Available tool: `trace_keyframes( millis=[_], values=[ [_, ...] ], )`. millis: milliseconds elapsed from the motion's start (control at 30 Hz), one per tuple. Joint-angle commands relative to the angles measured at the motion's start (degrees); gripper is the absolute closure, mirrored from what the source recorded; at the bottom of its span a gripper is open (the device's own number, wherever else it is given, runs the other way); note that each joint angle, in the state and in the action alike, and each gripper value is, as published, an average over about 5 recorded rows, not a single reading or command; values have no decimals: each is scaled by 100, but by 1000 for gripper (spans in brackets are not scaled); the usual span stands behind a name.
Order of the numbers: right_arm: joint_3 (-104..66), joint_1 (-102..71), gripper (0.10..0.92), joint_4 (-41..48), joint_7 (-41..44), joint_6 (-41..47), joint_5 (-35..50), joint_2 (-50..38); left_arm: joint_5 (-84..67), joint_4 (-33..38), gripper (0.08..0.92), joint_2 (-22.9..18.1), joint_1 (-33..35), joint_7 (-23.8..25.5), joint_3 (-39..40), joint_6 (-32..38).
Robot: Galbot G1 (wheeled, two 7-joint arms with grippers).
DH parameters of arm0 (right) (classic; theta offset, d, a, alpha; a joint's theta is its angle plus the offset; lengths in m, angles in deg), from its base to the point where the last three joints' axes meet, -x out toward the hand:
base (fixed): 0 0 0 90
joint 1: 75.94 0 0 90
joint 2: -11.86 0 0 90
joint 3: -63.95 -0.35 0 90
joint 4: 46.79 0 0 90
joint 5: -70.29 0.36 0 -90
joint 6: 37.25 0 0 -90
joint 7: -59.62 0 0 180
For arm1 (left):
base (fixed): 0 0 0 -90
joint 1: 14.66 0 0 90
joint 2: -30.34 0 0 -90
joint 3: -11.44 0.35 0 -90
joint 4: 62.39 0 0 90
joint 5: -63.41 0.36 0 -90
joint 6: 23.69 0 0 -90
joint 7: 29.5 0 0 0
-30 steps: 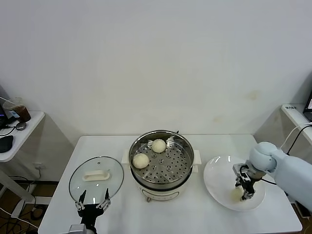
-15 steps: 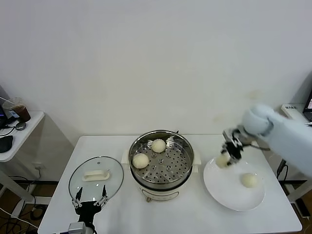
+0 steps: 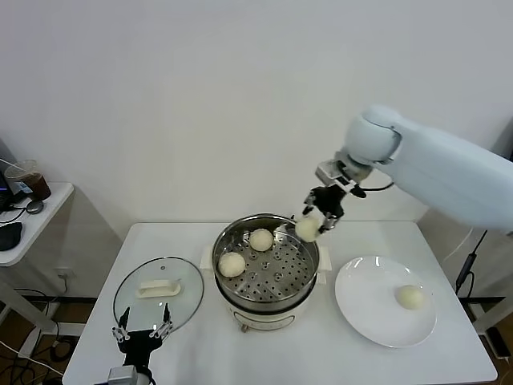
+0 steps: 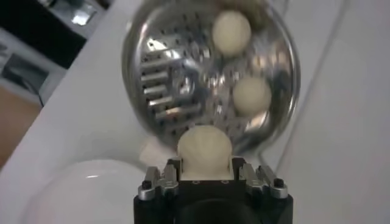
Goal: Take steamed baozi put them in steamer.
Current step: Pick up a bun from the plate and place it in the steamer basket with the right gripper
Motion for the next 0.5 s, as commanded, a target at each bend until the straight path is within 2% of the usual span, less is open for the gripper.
trace_keyframes(
  millis=[33,233,500],
  values=[
    [631,124,517,-138,-165,-2721,-214,567,24,12,177,-9,-2,-12,9,1],
    [665,-77,516,-364,-234,-3279,-1107,883,24,-18,177,-13,-10,-25,12,9],
    [785,-353,516,-424,-251,-3466,-1558,1347,12,7,177,-18,17,-47,48,37]
  ],
)
